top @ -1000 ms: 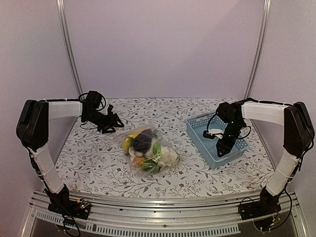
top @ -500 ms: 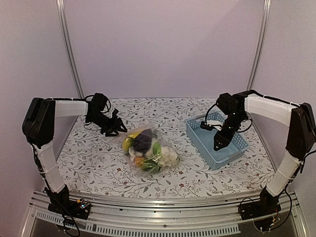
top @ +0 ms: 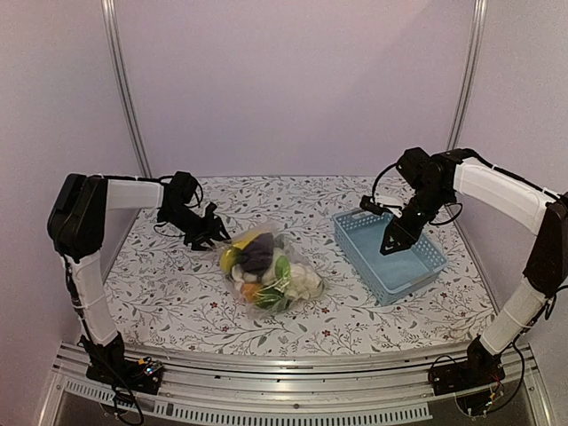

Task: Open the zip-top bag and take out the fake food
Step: Pick up the zipper food storage bag from the center of the board.

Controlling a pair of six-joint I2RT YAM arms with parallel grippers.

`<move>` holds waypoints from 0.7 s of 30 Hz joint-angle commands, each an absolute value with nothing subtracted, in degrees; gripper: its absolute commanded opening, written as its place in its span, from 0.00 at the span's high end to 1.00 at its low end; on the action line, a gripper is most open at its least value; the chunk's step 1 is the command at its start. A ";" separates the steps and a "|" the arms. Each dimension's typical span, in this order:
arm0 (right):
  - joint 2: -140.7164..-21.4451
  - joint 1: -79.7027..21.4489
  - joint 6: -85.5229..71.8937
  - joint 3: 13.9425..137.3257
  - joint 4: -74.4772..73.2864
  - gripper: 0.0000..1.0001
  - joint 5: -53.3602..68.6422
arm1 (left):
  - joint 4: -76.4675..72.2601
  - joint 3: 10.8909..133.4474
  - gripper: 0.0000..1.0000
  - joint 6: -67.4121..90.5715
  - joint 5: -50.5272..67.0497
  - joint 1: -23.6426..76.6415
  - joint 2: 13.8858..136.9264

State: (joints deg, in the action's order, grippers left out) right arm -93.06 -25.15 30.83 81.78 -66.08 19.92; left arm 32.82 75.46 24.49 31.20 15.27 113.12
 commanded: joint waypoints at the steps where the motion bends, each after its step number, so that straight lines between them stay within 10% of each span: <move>1: -92.30 -25.96 30.64 82.79 -66.53 0.65 22.00 | 38.80 78.17 0.37 21.55 22.78 15.92 112.77; 21: -92.58 -27.07 30.66 79.92 -62.05 0.62 23.74 | -1.97 37.64 0.31 67.94 10.20 18.02 78.74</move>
State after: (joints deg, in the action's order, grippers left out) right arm -93.06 -26.63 30.63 81.82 -63.86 22.90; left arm 9.69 39.72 57.21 11.64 17.15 79.24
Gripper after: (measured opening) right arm 0.378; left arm 0.686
